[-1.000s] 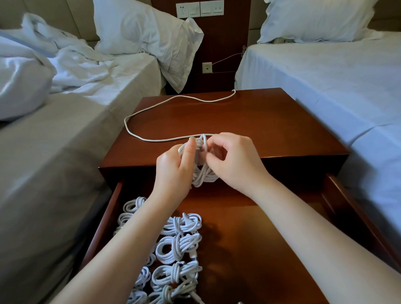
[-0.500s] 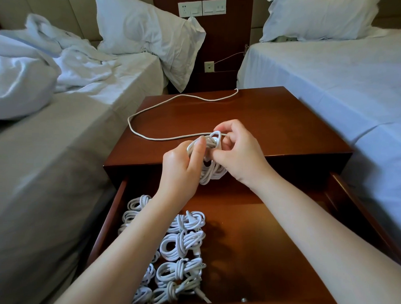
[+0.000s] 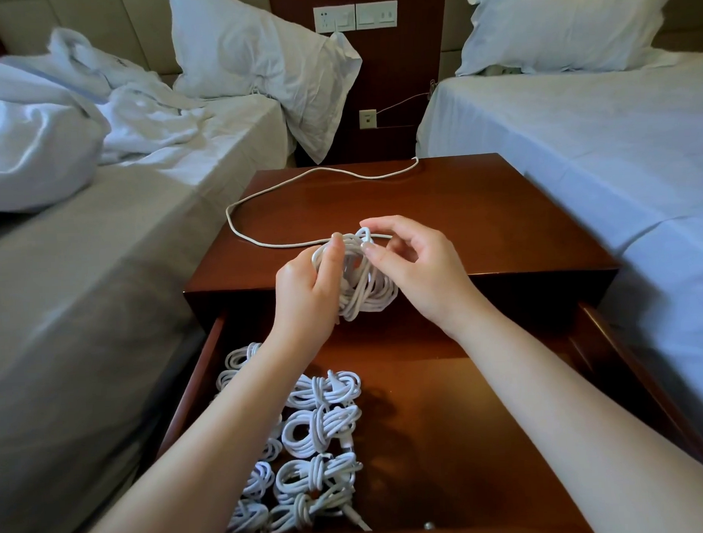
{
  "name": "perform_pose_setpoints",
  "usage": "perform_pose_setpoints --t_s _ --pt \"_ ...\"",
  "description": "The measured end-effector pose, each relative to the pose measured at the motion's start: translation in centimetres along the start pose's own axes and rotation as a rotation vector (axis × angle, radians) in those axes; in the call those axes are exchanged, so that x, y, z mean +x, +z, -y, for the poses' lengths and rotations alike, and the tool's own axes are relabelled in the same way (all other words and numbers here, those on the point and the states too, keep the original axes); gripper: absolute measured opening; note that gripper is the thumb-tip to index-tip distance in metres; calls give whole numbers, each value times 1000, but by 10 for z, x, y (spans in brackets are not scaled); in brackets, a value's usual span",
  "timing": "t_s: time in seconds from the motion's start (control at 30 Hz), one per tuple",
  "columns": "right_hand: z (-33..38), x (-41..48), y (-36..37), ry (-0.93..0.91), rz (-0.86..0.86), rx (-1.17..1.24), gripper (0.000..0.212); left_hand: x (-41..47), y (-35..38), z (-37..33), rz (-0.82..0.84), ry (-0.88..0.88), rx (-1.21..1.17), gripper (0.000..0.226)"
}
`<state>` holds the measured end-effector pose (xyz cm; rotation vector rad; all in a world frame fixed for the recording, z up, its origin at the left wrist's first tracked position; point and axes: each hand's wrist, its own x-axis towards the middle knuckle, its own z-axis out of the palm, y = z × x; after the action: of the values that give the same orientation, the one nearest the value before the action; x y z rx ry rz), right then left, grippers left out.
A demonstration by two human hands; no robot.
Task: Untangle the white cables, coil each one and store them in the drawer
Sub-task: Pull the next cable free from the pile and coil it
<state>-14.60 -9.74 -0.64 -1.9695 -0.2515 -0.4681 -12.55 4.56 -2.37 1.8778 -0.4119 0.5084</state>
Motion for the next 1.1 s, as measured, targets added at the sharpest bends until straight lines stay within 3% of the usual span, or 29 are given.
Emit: perform_pose_setpoints --t_s 0.3,0.57,0.77,0.87,0.97,1.1 --pt "1 0 1 -5 -7 27 18 -2 3 -1 35 -24 7 46" --pt "-1 0 -1 61 -159 122 9 6 -3 -3 -79 -115 -82 66" --pt "-11 2 -2 95 71 8 13 4 -4 -4 -84 -159 -91 55" --pt "-10 2 -2 130 167 88 22 3 -2 -5 -59 -177 -111 52" --pt "-10 1 0 140 186 135 22 1 -1 -6 -7 -189 -156 47" --pt "-15 2 4 33 101 -1 18 1 -1 -5 14 -192 -152 51"
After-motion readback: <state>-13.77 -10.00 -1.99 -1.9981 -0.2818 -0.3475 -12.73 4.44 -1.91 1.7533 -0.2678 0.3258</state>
